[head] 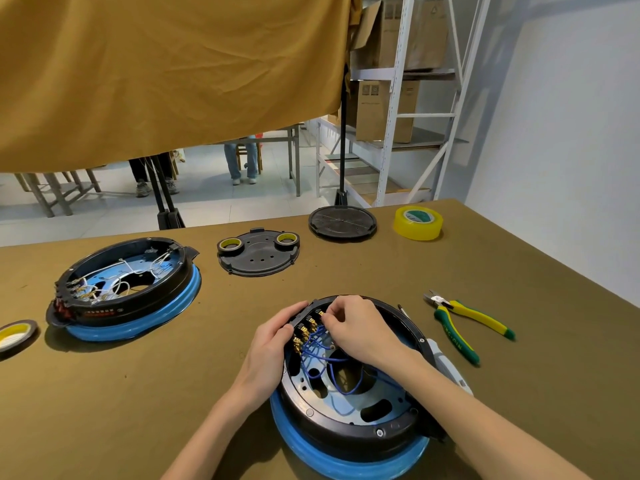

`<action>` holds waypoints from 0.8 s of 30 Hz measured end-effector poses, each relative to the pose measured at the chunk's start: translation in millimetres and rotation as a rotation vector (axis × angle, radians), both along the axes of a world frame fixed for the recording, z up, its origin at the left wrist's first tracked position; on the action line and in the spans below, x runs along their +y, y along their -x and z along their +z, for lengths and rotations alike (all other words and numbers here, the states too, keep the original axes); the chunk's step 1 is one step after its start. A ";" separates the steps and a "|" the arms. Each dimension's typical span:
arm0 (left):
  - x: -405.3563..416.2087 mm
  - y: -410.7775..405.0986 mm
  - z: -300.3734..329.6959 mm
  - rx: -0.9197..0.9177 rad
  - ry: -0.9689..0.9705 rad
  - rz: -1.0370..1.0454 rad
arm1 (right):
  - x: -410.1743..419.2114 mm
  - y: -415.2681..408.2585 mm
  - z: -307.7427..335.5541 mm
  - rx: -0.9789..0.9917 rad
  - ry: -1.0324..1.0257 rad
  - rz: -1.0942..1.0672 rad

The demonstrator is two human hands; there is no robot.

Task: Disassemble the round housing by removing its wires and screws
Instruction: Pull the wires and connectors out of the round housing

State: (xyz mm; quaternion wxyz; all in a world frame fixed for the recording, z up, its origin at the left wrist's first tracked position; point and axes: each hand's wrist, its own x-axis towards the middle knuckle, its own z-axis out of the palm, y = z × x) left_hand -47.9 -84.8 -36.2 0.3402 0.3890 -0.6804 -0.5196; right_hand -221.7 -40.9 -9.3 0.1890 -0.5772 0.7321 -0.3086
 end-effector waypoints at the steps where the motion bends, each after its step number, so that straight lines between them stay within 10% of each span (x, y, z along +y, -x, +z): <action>1: 0.0 0.2 0.4 0.001 0.000 0.000 | -0.5 0.8 0.8 -0.025 -0.006 -0.001; 24: -0.4 -2.1 -1.7 -0.033 0.000 -0.009 | -1.3 4.1 2.7 -0.114 -0.074 0.064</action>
